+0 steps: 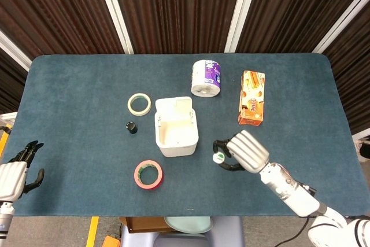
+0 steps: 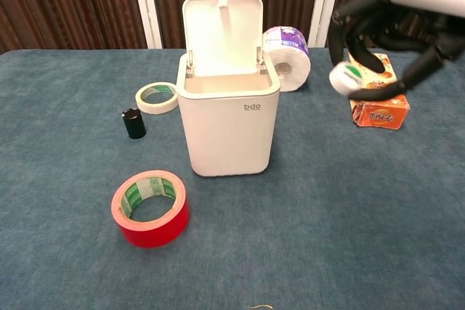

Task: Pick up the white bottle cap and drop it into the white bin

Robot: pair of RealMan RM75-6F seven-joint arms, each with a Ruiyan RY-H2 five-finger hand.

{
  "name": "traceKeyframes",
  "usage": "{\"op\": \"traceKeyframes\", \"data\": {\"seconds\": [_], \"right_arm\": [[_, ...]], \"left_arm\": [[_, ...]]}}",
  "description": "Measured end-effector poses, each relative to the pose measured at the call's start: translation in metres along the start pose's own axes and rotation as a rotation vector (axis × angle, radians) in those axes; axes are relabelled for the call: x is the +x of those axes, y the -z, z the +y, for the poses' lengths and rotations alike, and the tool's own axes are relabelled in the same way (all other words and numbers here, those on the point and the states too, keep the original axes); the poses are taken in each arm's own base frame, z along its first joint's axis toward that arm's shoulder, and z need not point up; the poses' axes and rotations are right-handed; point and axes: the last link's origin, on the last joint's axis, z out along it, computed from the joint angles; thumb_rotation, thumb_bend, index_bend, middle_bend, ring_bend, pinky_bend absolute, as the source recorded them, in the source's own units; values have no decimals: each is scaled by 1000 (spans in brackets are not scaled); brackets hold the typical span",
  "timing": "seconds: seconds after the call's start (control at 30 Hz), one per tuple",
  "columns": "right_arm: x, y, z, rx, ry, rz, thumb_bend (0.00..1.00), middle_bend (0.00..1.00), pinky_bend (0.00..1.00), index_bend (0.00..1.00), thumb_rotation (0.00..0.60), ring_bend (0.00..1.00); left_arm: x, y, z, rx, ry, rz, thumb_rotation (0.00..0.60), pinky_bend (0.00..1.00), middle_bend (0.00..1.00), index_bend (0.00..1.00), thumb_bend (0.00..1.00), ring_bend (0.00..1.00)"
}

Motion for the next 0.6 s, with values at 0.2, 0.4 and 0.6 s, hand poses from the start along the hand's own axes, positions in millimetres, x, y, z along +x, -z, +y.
{"op": "traceKeyframes", "data": {"seconds": [0.2, 0.4, 0.6], "right_arm": [[12, -46, 3, -77, 60, 31, 323, 832, 957, 710, 600, 984], [-4, -97, -3, -104, 82, 45, 326, 832, 957, 710, 600, 984], [-25, -130, -6, -104, 46, 48, 304, 832, 958, 650, 600, 983]], "left_arm": [[0, 0, 0, 1, 2, -3, 600, 406, 92, 139, 501, 218], [1, 1, -1, 7, 6, -2, 600, 406, 93, 142, 501, 219], [3, 2, -1, 0, 12, 0, 600, 406, 96, 145, 501, 222]]}}
